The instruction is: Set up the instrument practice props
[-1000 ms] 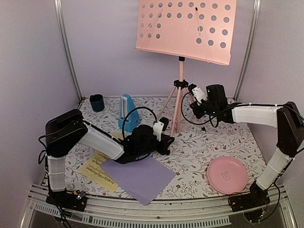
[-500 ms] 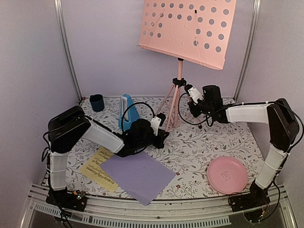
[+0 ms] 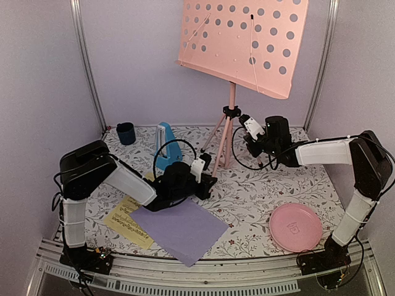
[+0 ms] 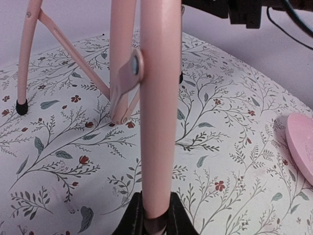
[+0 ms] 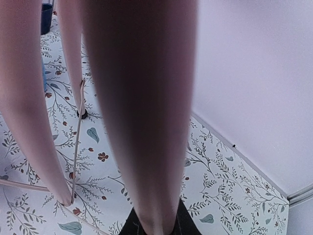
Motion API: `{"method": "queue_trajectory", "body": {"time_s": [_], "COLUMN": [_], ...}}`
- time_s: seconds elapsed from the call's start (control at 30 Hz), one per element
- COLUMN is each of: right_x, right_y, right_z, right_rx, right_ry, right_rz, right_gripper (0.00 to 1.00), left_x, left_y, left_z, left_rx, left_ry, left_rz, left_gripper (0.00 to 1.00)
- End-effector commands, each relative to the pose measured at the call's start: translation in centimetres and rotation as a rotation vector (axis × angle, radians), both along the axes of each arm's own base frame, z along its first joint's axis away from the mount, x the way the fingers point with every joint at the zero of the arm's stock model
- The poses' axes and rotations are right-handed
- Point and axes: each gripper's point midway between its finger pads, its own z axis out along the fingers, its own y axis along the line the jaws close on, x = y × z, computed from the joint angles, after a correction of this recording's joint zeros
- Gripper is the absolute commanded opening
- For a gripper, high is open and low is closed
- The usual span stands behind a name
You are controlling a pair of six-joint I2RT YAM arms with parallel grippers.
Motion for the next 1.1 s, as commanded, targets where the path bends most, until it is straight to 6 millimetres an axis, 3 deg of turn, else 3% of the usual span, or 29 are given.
{"method": "queue_trajectory", "body": {"time_s": [0.0, 0.27, 0.53, 0.67, 0.77, 0.93, 1.07], "right_x": [0.1, -1.3, -1.5, -1.7, -2.2, -3.7, -4.4], "right_y": [-7.2, -7.8, -6.6, -5.6, -5.2, -3.3, -2.5], "right_z": [-2.8, -4.4, -3.8, -3.1, -2.1, 0.7, 3.6], "right_rx": [-0.084, -0.063, -0.035, -0.005, 0.027, 0.111, 0.186], "right_ry": [0.071, 0.128, 0.145, 0.153, 0.145, 0.099, 0.044], "right_rz": [-0.261, -0.280, -0.219, -0.173, -0.149, -0.028, 0.026], "right_gripper": [0.00, 0.00, 0.00, 0.08, 0.17, 0.55, 0.66], "left_x": [-4.0, -5.5, -6.2, -6.2, -6.0, -6.3, -7.0], "left_y": [4.7, 4.7, 2.2, 1.6, 1.4, 0.6, -0.6], "left_z": [-8.9, -10.1, -9.5, -9.0, -7.9, -5.7, -3.3], "left_rx": [0.226, 0.220, 0.192, 0.179, 0.163, 0.146, 0.131], "left_ry": [0.246, 0.293, 0.280, 0.272, 0.254, 0.202, 0.138], "left_rz": [0.042, 0.036, 0.001, 0.001, -0.003, -0.056, -0.116], "left_gripper": [0.00, 0.00, 0.00, 0.00, 0.08, 0.30, 0.50]}}
